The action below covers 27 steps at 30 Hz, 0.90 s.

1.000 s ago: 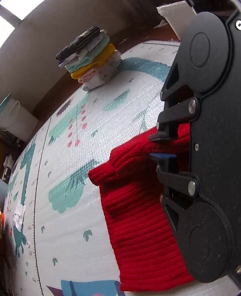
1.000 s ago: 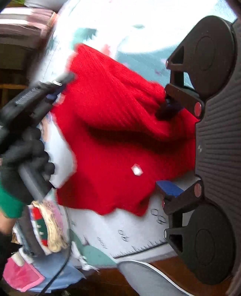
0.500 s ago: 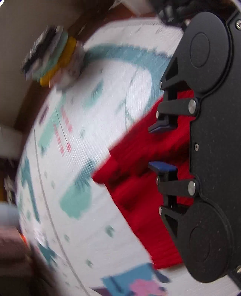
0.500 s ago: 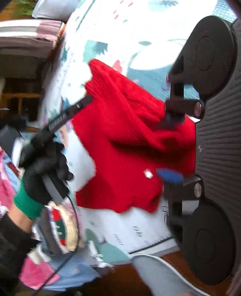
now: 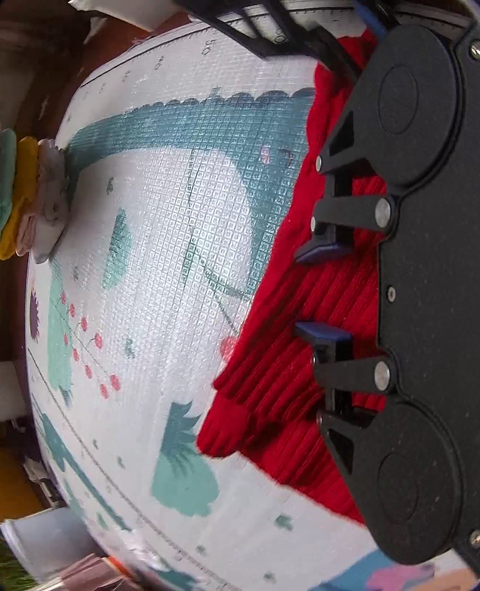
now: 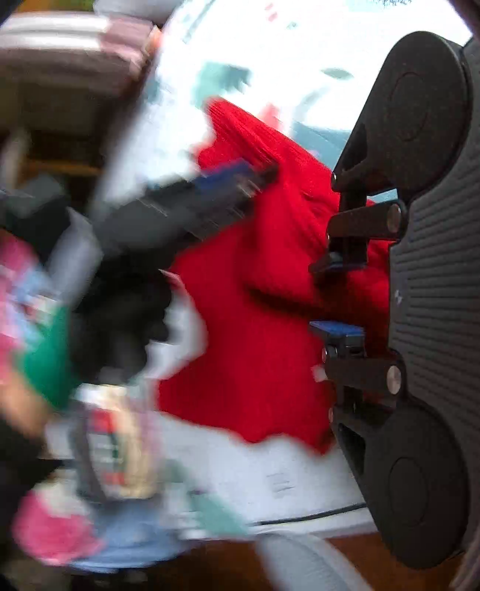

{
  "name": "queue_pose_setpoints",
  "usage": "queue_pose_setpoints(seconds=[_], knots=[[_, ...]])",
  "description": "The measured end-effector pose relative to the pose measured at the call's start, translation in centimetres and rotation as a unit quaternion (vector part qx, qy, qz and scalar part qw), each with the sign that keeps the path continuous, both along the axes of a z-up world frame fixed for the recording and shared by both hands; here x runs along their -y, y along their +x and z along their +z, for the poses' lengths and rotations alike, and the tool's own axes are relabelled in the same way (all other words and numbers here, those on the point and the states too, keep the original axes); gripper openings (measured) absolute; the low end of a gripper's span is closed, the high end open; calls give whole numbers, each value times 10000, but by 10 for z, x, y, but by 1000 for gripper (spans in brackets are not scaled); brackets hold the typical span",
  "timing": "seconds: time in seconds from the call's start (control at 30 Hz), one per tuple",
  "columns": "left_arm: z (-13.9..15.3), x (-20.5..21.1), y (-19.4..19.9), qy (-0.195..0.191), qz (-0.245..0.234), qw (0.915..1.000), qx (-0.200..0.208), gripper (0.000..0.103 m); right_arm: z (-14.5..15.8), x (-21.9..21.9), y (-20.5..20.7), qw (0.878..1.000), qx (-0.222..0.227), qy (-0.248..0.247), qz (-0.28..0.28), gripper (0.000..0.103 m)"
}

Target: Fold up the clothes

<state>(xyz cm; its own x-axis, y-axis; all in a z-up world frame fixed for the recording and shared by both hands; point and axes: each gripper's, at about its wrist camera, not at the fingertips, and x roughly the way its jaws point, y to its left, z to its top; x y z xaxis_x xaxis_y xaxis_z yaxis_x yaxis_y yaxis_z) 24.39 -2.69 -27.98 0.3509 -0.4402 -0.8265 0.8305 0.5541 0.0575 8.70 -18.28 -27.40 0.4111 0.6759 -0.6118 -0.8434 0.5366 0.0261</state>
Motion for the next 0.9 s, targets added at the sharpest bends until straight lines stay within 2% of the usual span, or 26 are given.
queue_pose_setpoints(seconds=[0.07, 0.17, 0.27, 0.37, 0.4, 0.43, 0.47, 0.5, 0.53, 0.6, 0.67, 0.77, 0.9], knots=[[17, -8, -8, -172, -9, 9999, -5, 35, 4, 5, -10, 9997, 113, 16, -205, 28], [32, -13, -31, -82, -209, 9997, 2, 35, -6, 20, -24, 9994, -70, -85, -338, 26], [37, -11, -58, -262, -300, 9992, -74, 35, -14, 25, -36, 9989, -217, -172, -382, 24], [26, -6, -74, -532, -41, 9984, -191, 35, -23, 15, -37, 9987, -283, -388, -178, 25], [13, 0, -77, -407, 39, 9988, -280, 35, -26, 11, -38, 9985, -249, -486, -93, 25], [-3, 6, -80, -126, 49, 9995, -270, 35, -26, 9, -39, 9983, -206, -538, -37, 25], [-13, 10, -84, -14, -5, 9999, -147, 36, -24, 9, -38, 9982, -229, -556, -25, 25], [-13, 11, -87, -109, -59, 9999, -7, 36, -23, 8, -37, 9980, -253, -574, -13, 25], [-9, 10, -85, -125, -61, 9999, -69, 36, -22, 8, -37, 9979, -276, -589, 0, 25], [5, 3, -81, -408, 50, 9990, -145, 36, -16, 13, -37, 9978, -304, -582, 35, 25], [14, -3, -81, -548, 208, 9983, -8, 36, -10, 19, -38, 9977, -320, -595, 69, 25], [18, -9, -89, -563, 259, 9979, 212, 36, 1, 17, -35, 9957, -208, -804, 401, 25], [19, -21, -104, -886, 542, 9945, 129, 36, 22, 11, -17, 9884, -112, -1109, 1034, 25]])
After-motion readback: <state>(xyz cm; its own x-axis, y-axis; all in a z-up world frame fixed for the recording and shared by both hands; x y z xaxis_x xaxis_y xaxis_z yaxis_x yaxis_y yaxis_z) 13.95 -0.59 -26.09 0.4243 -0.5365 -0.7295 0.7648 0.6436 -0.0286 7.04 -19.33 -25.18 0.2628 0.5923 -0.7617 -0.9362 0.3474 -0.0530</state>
